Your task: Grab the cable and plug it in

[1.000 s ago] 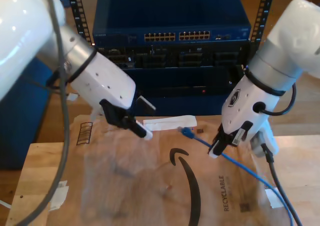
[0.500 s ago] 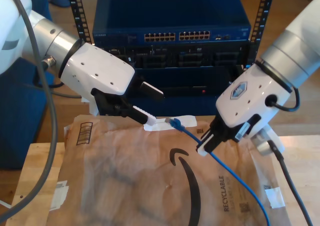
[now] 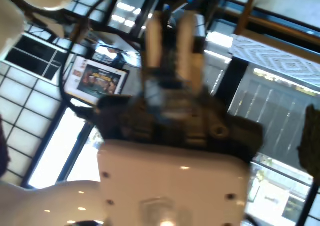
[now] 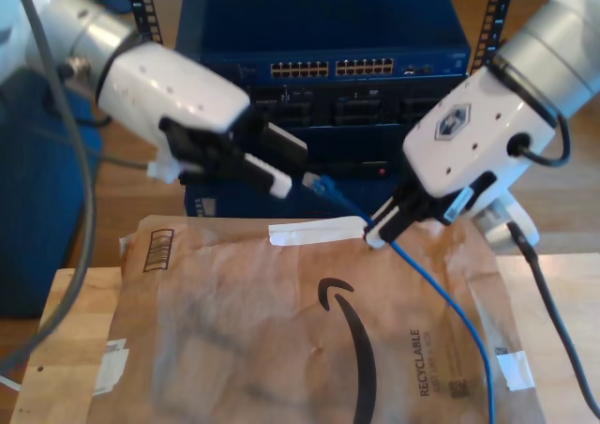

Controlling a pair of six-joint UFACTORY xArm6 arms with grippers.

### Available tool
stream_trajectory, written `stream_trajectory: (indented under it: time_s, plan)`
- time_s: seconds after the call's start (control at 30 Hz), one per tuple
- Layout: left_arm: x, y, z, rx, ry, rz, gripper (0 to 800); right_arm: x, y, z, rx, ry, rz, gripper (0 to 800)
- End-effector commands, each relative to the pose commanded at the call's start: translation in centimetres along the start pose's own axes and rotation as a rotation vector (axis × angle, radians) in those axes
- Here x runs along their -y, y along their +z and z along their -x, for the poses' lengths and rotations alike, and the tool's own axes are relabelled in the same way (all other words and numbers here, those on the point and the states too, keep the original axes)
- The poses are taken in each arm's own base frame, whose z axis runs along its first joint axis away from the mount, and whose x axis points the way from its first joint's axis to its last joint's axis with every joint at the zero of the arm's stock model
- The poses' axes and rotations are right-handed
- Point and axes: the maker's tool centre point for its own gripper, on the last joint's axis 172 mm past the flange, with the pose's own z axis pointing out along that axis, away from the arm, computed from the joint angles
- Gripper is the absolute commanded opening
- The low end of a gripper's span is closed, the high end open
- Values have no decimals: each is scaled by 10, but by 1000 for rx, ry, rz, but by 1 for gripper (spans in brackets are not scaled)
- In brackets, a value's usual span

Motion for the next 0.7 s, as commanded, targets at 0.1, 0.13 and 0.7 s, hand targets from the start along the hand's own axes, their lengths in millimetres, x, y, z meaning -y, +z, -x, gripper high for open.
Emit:
stream_trajectory:
  time_s: [0.1, 0.13, 0.7]
  plan:
    - [1, 0, 8, 9, 16, -2, 767, 2, -6, 12, 15, -16, 2, 19]
    - [2, 0, 13, 24, 22, -4, 767, 2, -7, 14, 16, -20, -1, 19]
    - [22, -1, 17, 52, 28, -71, 630, 12, -15, 4, 26, 13, -19, 19]
